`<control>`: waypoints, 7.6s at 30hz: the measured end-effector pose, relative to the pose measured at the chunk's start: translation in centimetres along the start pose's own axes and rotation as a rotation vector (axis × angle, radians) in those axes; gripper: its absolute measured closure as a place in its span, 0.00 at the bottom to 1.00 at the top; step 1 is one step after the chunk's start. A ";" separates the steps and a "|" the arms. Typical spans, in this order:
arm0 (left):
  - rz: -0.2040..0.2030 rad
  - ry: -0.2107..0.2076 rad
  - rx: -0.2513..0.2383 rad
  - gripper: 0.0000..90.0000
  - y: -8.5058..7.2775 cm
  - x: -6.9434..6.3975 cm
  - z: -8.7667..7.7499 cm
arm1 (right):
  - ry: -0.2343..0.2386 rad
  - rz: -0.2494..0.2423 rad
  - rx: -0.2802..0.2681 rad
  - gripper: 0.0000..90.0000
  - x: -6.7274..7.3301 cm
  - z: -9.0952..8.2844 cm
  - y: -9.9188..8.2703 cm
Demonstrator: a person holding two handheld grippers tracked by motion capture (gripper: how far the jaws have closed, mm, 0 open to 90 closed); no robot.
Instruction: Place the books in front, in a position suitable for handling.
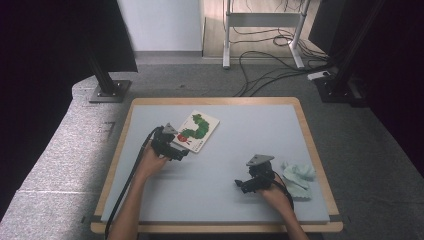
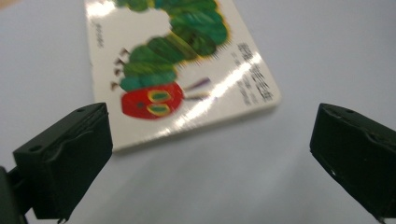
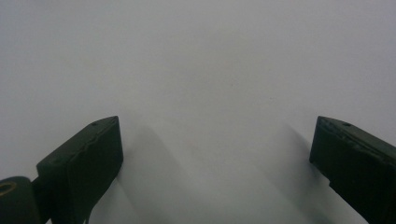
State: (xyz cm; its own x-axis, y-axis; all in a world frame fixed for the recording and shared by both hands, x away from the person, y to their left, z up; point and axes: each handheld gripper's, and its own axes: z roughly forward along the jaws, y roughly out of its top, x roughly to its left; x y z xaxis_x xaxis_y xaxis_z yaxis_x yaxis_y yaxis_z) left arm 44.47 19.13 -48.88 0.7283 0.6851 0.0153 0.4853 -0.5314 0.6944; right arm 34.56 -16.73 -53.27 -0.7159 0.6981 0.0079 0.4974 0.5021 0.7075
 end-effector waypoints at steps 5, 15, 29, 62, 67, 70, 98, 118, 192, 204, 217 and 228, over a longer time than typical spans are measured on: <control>0.001 0.023 0.039 0.00 0.4 1.3 1.2 | 0.009 -0.009 0.004 0.05 0.1 0.0 0.2; -0.098 -0.005 0.017 0.00 -0.6 3.5 3.2 | 0.033 -0.029 -0.005 0.06 0.7 1.0 1.6; -0.043 -0.032 0.068 0.00 -0.9 2.6 4.3 | 0.062 -0.028 -0.028 0.07 0.5 2.3 3.6; 0.105 -0.130 0.051 0.00 -0.1 -1.8 5.3 | 0.110 0.047 -0.067 0.16 -2.9 8.2 8.6; 0.126 -0.147 0.041 0.02 -0.1 -2.0 5.3 | 0.126 0.015 -0.074 0.18 -2.7 8.9 9.0; 0.128 -0.154 0.042 0.01 -0.2 -2.0 5.3 | 0.155 -0.007 -0.078 0.21 -2.7 9.0 9.1; 0.154 -0.168 0.056 0.00 -1.4 -5.0 4.0 | 0.162 -0.024 -0.097 0.25 -1.4 7.2 7.4; 0.171 -0.214 0.075 0.00 -3.9 -10.6 1.0 | 0.186 -0.034 -0.092 0.24 1.5 3.7 3.8; 0.047 -0.269 0.118 0.00 5.2 -3.6 9.1 | 0.044 -0.055 -0.046 0.14 3.8 2.2 2.1; 0.046 -0.263 0.135 0.00 3.7 -3.6 7.4 | 0.042 -0.055 -0.043 0.13 3.1 1.6 1.5; 0.020 -0.234 0.157 0.00 1.4 -4.5 4.9 | -0.001 -0.020 -0.034 0.12 1.5 0.9 0.9; -0.021 -0.206 0.171 0.00 -0.5 -5.8 2.9 | -0.026 0.019 -0.050 0.10 -0.3 0.9 1.0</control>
State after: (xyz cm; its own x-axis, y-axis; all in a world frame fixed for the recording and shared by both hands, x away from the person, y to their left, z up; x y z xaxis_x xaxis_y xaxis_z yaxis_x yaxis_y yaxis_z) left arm 41.43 13.91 -51.41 0.7919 0.5903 -0.1564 0.5630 -0.6065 0.5614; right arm 35.67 -15.95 -53.14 -0.6931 0.7208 0.0039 0.4856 0.4628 0.7416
